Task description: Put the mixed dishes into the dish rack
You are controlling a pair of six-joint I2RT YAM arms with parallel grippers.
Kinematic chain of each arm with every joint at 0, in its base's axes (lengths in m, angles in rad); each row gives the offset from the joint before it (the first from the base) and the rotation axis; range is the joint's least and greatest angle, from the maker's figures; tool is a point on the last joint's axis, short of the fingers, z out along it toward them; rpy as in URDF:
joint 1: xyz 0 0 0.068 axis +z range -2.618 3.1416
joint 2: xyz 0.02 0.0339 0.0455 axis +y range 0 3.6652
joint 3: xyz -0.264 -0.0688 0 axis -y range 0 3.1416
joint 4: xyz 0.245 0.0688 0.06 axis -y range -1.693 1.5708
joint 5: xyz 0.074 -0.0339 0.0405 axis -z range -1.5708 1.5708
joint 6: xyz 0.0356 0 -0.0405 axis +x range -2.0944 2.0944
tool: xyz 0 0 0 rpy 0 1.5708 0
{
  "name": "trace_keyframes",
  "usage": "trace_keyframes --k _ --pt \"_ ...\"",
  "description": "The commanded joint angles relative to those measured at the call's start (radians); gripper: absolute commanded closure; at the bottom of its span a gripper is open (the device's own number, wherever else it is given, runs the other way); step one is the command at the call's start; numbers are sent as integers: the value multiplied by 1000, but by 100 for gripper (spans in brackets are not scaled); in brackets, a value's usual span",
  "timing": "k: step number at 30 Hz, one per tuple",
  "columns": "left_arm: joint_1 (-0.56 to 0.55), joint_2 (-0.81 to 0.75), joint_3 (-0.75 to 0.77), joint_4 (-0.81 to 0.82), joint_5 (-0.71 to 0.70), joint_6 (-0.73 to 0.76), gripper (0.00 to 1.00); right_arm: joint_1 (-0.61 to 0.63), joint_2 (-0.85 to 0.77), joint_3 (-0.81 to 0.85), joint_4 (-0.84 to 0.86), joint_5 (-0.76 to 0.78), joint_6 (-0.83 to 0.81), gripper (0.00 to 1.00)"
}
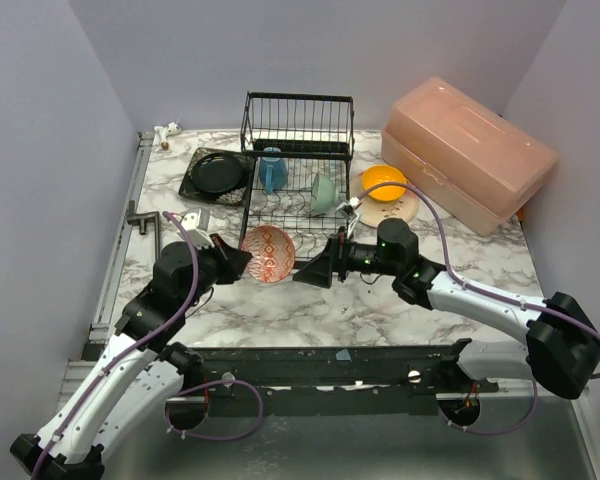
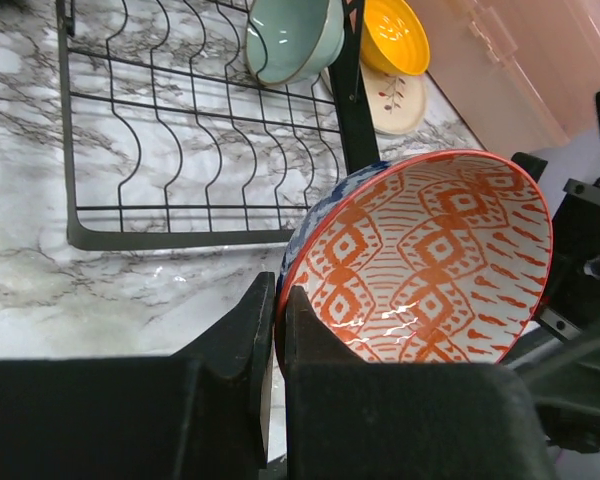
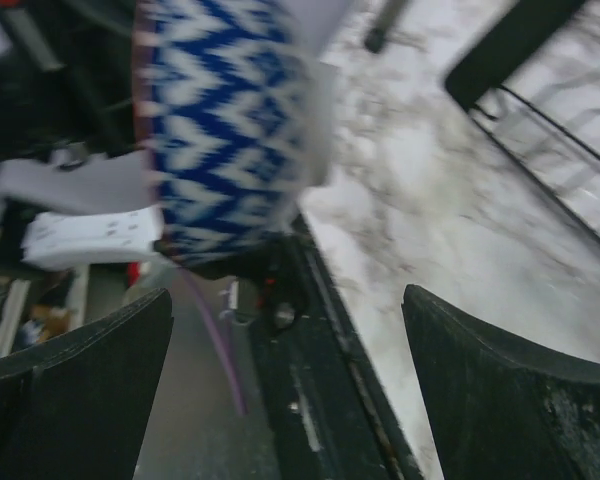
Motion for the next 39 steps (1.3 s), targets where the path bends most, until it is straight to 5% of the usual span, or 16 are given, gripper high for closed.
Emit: trace_keyframes --k 1,9,18,25,33,39 --pt "46 -7 -25 71 184 -74 100 5 5 -52 412 -266 157 0" --pt "112 16 -117 241 405 -210 100 9 -1 -83 450 -86 243 0" --pt "128 27 -144 273 437 -240 100 16 11 -12 160 44 182 0" --pt "131 41 -139 277 447 -243 100 30 51 -20 231 10 240 1" --pt "131 57 -169 306 459 -270 100 41 99 -35 350 -54 294 21" --pt "131 72 -177 306 460 -275 100 43 126 -24 374 -85 305 47"
